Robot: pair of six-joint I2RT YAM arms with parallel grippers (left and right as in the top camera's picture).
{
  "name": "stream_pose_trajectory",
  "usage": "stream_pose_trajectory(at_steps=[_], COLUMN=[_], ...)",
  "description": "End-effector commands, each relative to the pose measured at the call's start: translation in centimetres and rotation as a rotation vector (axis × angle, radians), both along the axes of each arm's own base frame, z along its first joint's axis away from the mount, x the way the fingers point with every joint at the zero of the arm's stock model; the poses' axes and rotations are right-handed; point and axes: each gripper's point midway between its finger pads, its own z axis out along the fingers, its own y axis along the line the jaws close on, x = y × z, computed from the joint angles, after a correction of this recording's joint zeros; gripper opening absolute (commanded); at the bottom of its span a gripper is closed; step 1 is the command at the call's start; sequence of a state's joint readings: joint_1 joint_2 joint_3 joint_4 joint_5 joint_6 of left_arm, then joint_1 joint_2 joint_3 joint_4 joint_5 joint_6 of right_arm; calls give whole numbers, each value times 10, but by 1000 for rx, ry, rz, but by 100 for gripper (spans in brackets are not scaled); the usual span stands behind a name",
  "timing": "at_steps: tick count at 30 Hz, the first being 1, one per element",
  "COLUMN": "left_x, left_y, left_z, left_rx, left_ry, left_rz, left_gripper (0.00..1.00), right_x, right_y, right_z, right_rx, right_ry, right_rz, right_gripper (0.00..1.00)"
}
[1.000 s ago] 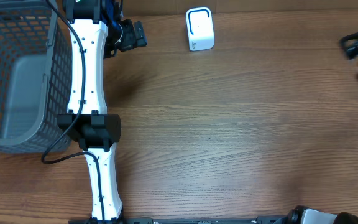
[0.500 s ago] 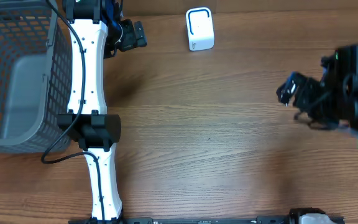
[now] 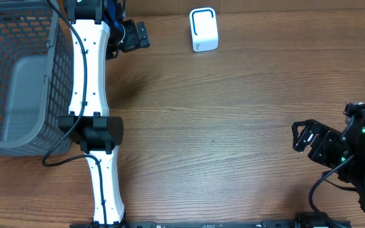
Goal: Scan the item barcode
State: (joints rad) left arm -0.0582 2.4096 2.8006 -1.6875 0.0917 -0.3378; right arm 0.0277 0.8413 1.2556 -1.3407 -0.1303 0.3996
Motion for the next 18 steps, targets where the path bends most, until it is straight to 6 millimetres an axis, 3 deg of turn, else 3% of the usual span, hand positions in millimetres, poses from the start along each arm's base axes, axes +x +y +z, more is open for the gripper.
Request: stream_pose_trajectory(at_steps=[1,5,11,18], left_x=[0,0,0,0], left_y=[4,4,4,4], left_z=[-4,-4,-4,-4], left_rx=[12,12,12,12], left_ry=[12,12,12,12], left_rz=[14,14,14,14], left_gripper=[100,100,100,100], right_x=[-3,-4,-22,-21], right_y=[0,0,-5,-6], right_z=[-7,-8,-21,-21], right_rx=[-9,-9,-35,-43], right_ry=[32,39,129,128], right_rz=[3,4,-3,-4], right_gripper=[100,100,100,100])
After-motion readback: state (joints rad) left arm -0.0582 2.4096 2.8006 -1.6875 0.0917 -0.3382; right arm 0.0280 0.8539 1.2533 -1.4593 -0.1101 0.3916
